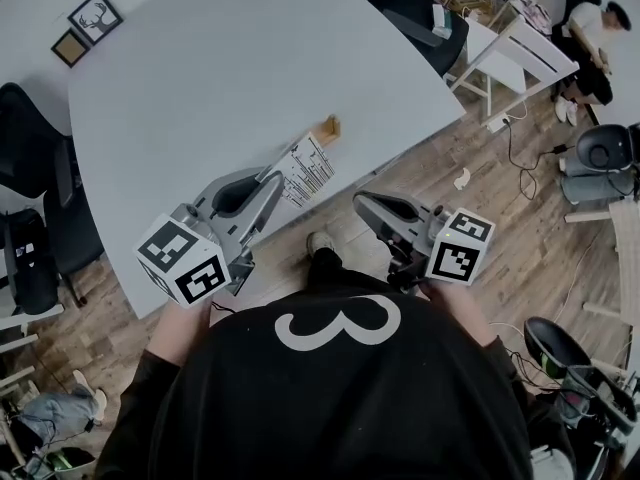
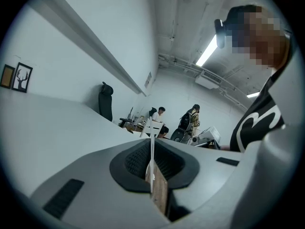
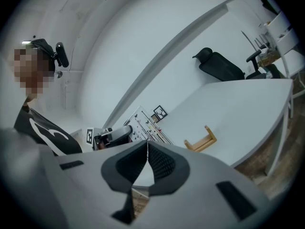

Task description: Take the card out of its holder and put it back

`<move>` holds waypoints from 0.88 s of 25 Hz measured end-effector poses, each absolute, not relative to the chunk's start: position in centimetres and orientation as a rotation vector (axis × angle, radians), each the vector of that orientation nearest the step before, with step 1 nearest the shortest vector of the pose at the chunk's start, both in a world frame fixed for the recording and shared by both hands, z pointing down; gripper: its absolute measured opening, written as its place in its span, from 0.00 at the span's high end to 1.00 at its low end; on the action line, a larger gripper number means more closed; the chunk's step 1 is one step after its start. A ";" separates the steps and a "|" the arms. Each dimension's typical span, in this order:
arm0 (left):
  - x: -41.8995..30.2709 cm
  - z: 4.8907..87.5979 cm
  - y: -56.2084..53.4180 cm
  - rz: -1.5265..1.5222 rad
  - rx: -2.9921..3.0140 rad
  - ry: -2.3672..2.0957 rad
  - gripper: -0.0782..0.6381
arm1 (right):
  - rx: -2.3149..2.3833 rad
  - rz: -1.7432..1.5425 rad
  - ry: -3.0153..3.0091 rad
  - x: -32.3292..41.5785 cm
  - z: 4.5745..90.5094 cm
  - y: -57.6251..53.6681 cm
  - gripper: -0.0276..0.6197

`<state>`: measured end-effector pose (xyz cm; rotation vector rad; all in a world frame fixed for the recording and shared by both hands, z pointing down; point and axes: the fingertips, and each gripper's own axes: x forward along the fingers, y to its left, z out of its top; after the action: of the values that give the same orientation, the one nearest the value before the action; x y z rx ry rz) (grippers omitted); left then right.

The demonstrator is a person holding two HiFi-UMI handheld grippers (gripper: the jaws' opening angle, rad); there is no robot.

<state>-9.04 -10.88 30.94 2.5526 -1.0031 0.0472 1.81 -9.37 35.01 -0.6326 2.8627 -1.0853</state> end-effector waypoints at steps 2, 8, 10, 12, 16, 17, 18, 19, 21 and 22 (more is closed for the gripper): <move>-8.7 31.0 -13.2 0.070 2.568 -0.999 0.85 | -0.632 -1.105 2.861 2.0 35.2 -11.4 0.94; -8.1 30.8 -17.3 0.139 2.609 -1.000 0.85 | -0.624 -1.145 2.849 2.5 35.8 -14.8 0.94; -7.9 30.7 -18.3 0.161 2.628 -1.003 0.85 | -0.622 -1.151 2.845 2.6 36.0 -15.6 0.94; -7.9 30.6 -19.2 0.169 2.641 -1.000 0.85 | -0.619 -1.158 2.840 2.6 36.2 -16.3 0.94; -7.9 31.1 -21.1 0.196 2.653 -1.002 0.85 | -0.620 -1.179 2.834 2.5 36.8 -17.6 0.94; -7.9 31.3 -21.5 0.204 2.657 -1.001 0.85 | -0.622 -1.185 2.833 2.5 37.0 -17.8 0.94; -7.9 31.6 -22.0 0.211 2.660 -0.998 0.85 | -0.625 -1.192 2.831 2.5 37.2 -18.2 0.94; -7.8 31.8 -22.5 0.217 2.663 -0.994 0.85 | -0.629 -1.199 2.830 2.6 37.3 -18.5 0.94; -7.7 32.2 -23.4 0.224 2.669 -0.983 0.85 | -0.636 -1.209 2.829 2.6 37.7 -19.1 0.94; -7.6 32.5 -23.8 0.223 2.670 -0.978 0.85 | -0.639 -1.214 2.829 2.6 37.8 -19.3 0.94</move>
<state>-7.59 -23.83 32.45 2.6703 -0.9782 0.2233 2.63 -19.34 37.83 -0.6392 2.8293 -1.2140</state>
